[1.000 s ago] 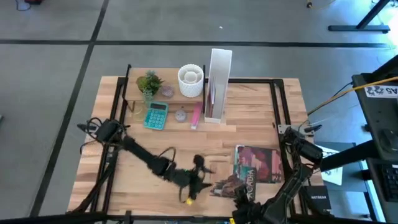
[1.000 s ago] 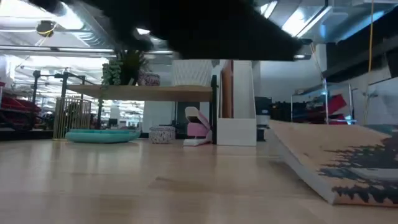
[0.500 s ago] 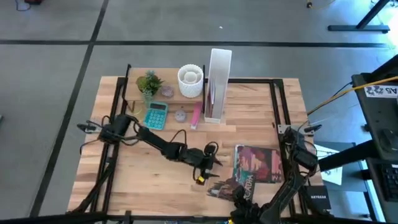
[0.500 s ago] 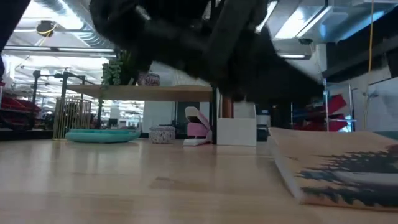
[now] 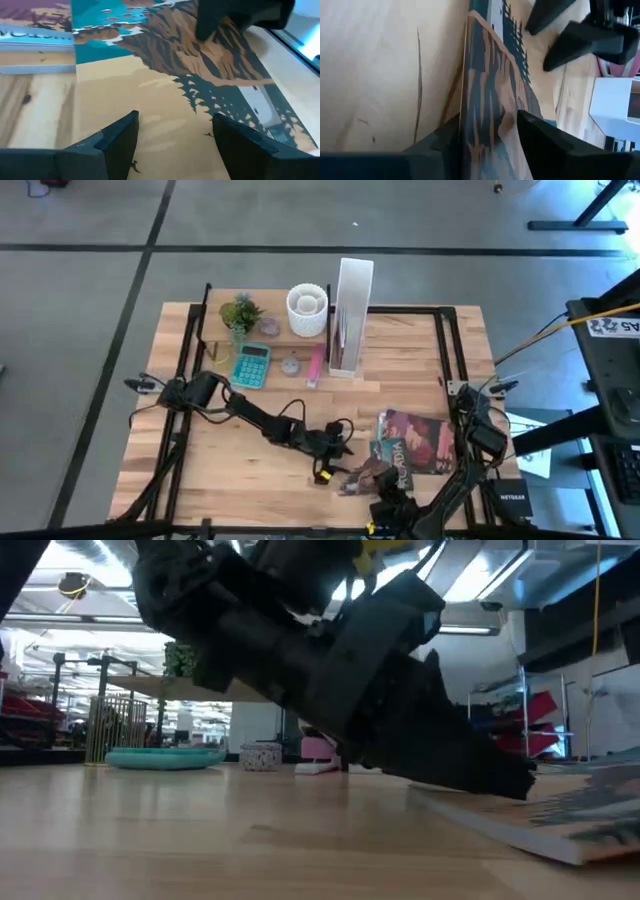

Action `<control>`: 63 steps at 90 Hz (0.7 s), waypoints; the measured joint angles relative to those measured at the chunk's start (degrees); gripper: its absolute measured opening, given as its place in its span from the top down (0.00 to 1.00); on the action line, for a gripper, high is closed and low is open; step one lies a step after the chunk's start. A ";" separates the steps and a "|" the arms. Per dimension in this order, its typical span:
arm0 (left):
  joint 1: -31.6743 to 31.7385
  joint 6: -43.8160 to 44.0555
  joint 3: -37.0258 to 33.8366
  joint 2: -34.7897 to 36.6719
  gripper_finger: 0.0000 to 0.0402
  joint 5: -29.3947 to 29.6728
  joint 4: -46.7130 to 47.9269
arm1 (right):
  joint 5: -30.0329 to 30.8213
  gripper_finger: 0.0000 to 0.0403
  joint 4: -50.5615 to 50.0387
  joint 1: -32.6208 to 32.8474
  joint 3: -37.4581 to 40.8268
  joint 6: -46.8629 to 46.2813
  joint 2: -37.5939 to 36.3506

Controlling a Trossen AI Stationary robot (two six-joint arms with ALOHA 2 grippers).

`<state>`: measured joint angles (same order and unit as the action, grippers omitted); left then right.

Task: Stock shelves
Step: Put the brown book in the book organizer

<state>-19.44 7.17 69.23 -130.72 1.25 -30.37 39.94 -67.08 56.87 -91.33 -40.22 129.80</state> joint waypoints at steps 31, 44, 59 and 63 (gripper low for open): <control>-6.84 -9.22 -0.55 7.32 0.42 23.23 9.03 | -4.59 0.96 4.27 -0.52 -0.28 -16.27 -0.35; -12.79 -17.29 -0.34 17.02 0.42 40.61 14.38 | -3.93 0.99 3.95 -0.79 -0.28 -26.82 -0.73; -21.79 -21.19 -0.29 25.58 0.42 58.82 18.82 | 16.01 0.99 3.05 -1.23 -0.08 -38.75 -3.40; -24.12 -21.41 -0.33 27.15 0.42 62.47 18.70 | 23.12 0.99 1.37 -1.88 -0.14 -41.80 -4.68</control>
<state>-43.56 -14.23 68.90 -103.56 63.72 -11.67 63.06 -65.71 54.99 -91.46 -82.02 125.12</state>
